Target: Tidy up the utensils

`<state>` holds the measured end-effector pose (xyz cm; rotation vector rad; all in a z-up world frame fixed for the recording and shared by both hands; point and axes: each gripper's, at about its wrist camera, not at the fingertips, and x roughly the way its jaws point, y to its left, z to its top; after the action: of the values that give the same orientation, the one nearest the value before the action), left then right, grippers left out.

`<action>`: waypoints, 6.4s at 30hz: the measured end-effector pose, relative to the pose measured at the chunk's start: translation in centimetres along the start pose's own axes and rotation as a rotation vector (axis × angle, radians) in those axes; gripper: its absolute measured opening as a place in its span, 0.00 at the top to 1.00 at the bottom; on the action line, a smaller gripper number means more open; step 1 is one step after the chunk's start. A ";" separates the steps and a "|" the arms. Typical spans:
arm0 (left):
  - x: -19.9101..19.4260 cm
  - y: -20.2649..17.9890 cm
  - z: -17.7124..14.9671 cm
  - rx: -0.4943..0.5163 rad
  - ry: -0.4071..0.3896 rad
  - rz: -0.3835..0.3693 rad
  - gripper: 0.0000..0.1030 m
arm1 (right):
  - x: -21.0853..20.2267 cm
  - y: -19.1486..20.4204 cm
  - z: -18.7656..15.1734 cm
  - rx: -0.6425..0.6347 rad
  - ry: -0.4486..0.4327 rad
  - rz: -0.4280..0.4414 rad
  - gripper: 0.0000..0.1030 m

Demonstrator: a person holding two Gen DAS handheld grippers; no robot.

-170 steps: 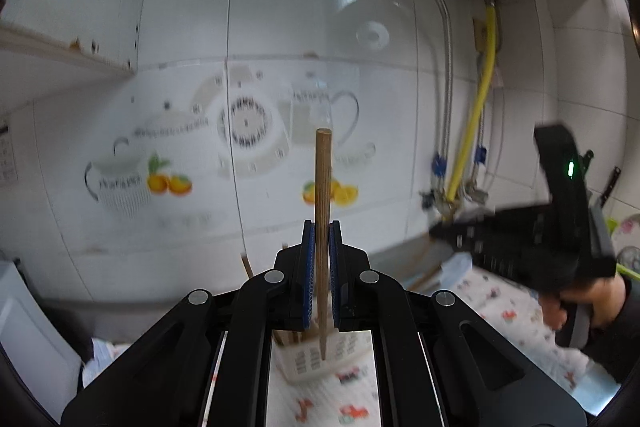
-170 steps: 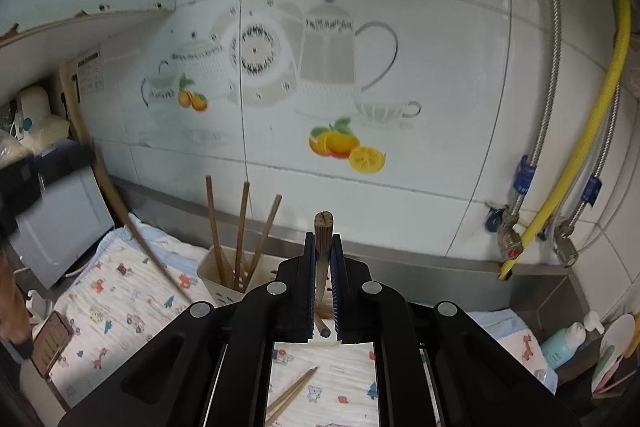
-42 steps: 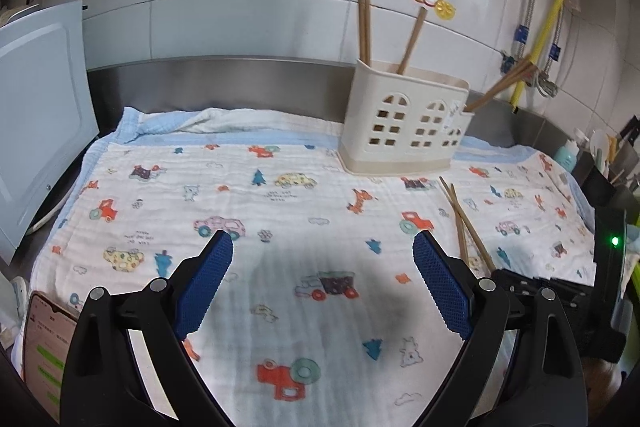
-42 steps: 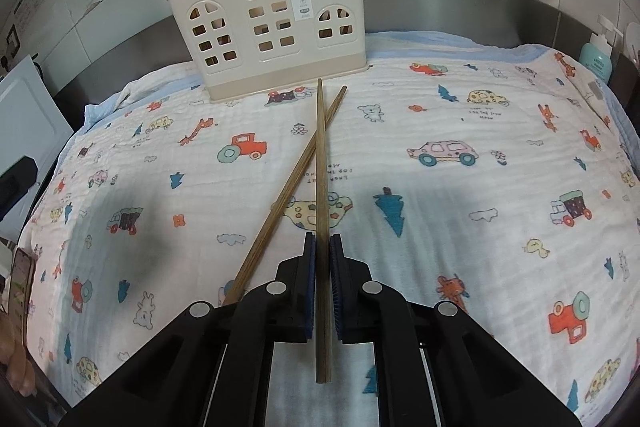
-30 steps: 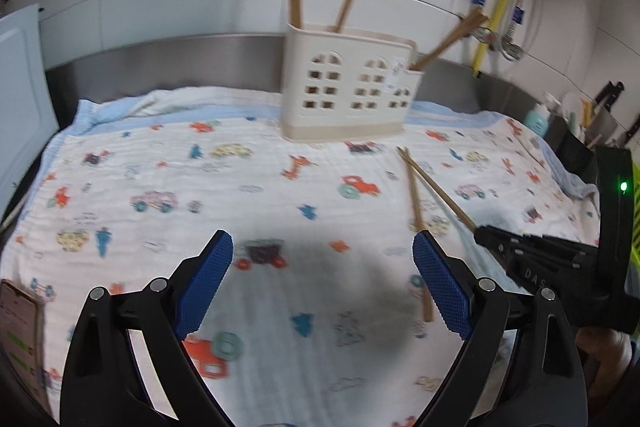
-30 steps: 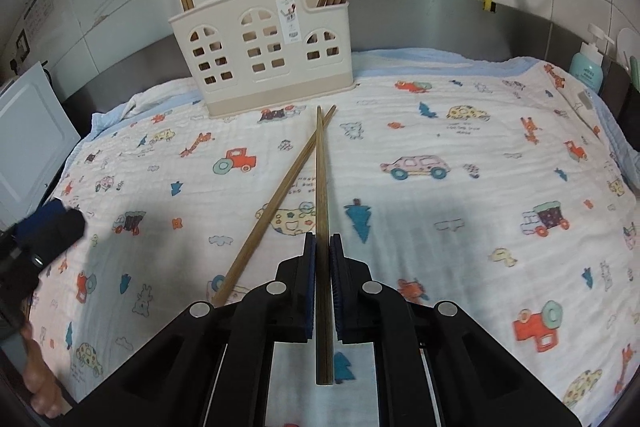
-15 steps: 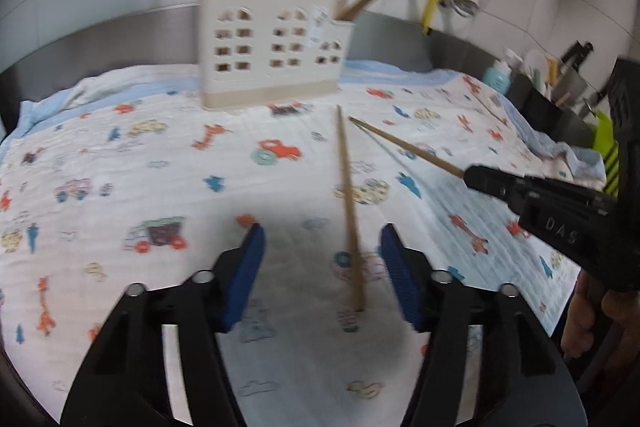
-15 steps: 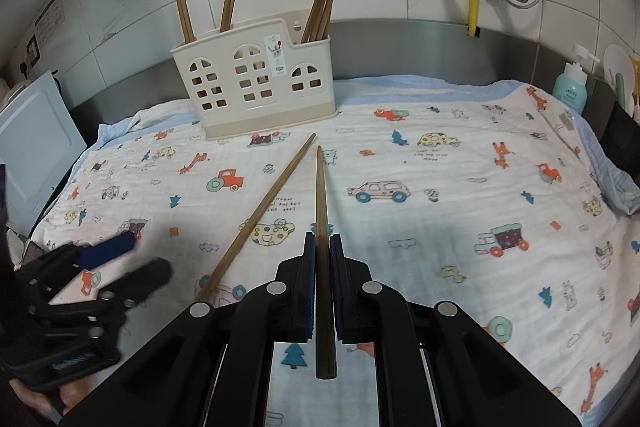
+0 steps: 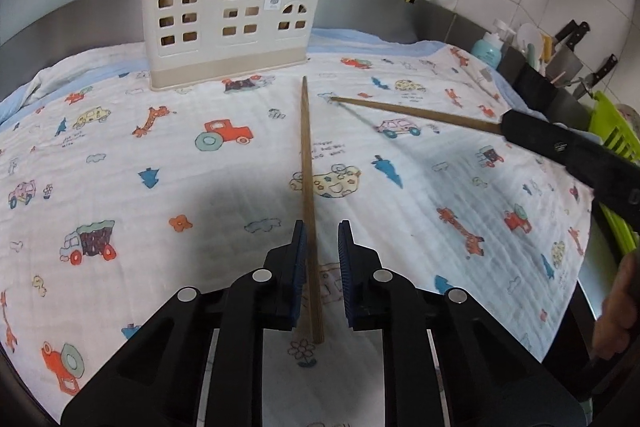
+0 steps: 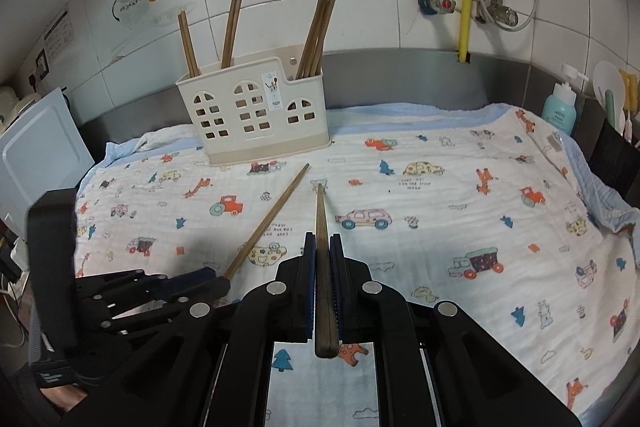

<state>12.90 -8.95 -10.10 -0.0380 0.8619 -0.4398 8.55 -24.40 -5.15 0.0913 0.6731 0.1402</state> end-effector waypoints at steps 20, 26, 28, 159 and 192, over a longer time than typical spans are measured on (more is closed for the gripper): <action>0.7 0.2 0.5 -0.018 0.042 0.051 0.95 | -1.2 -0.1 0.8 -0.015 -0.032 0.002 0.93; -1.1 0.8 1.1 -0.027 -0.007 0.020 0.95 | -2.1 -0.2 1.7 -0.021 -0.052 0.013 0.93; -1.9 0.9 1.4 -0.026 -0.030 0.018 0.95 | -2.3 -0.1 2.1 -0.025 -0.058 0.017 0.93; -14.5 6.4 16.5 0.026 -0.403 0.269 0.08 | 1.0 3.9 17.0 -0.207 -0.066 0.050 0.34; -15.2 5.8 8.1 -0.006 -0.334 0.317 0.05 | -0.6 3.5 9.1 -0.104 -0.065 -0.062 0.12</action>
<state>12.35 1.04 5.02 0.0194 0.5268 -0.1268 13.49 -21.42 2.74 -0.0251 0.6017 0.1125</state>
